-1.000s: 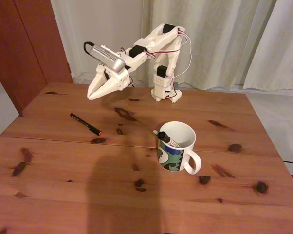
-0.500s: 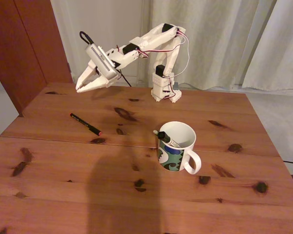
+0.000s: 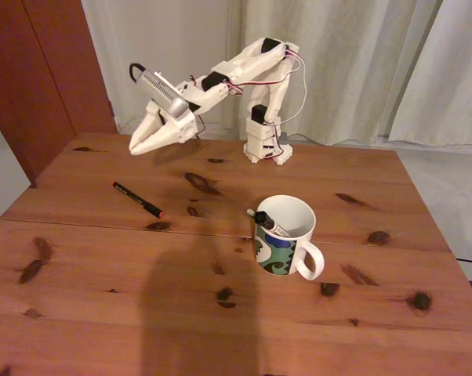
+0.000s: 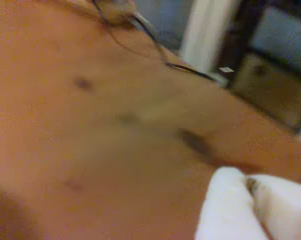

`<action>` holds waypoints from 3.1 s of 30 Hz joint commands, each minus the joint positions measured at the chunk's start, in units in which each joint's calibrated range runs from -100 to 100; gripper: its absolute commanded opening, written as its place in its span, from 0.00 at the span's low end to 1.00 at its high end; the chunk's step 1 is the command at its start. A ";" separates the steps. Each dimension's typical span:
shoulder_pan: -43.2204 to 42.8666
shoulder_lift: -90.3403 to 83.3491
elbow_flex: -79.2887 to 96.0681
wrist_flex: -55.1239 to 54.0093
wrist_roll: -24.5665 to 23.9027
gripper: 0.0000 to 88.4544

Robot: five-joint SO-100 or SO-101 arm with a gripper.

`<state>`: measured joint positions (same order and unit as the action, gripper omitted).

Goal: Clean up the desk and place the pens and markers into the cup

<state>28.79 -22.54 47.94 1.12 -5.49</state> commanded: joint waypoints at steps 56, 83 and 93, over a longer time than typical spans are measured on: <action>1.57 28.71 -41.27 63.18 -49.35 0.01; 1.41 58.50 -77.97 78.23 -50.50 0.01; 5.99 58.25 -77.34 78.32 -50.08 0.01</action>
<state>33.33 36.69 -27.05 79.01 -55.85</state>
